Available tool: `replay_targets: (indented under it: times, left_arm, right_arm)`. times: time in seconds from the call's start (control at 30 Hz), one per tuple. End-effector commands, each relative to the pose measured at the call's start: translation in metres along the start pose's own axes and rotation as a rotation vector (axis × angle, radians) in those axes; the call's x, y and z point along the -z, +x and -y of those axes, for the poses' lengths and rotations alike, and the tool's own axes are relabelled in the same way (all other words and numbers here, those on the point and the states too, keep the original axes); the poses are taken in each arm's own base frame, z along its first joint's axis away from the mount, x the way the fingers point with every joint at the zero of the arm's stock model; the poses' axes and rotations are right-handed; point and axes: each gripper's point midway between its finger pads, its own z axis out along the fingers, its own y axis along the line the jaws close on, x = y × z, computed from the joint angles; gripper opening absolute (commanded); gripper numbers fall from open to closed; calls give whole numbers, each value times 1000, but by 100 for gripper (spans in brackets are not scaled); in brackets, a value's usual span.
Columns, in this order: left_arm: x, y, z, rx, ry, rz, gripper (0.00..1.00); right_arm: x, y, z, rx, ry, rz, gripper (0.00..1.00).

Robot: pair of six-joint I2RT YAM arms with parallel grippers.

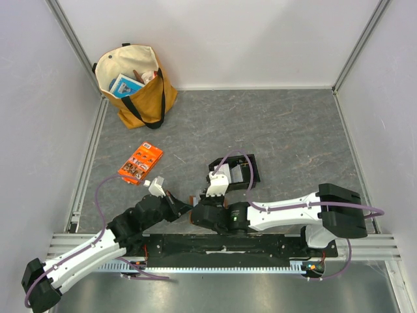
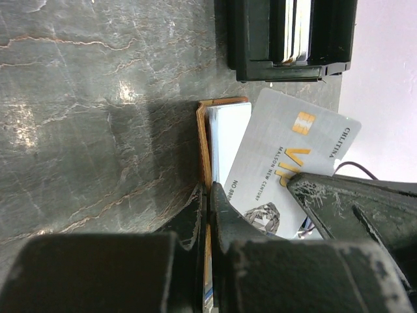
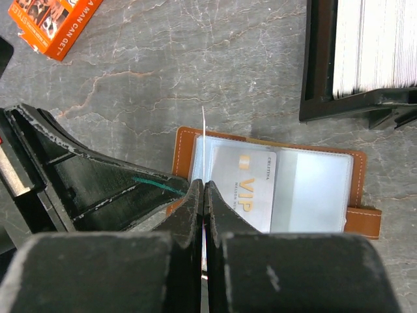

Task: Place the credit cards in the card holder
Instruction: Insert the credit card into the card slot.

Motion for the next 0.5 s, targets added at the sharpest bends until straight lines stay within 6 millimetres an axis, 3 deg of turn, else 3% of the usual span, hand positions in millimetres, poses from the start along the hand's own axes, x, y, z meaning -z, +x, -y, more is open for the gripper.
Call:
replay_targets:
  times: [0.0,0.27,0.47]
  left_arm:
    - [0,-5,9,32,31,21,2]
    - [1,-5,8,26,28,22,2]
    - [1,-7,9,23,25,32,2]
  right_arm:
    - [6,-13,0,65,75,66,0]
    - [7,-8,14,180,156,56,0]
    - [13,-20,16,230,196,85,0]
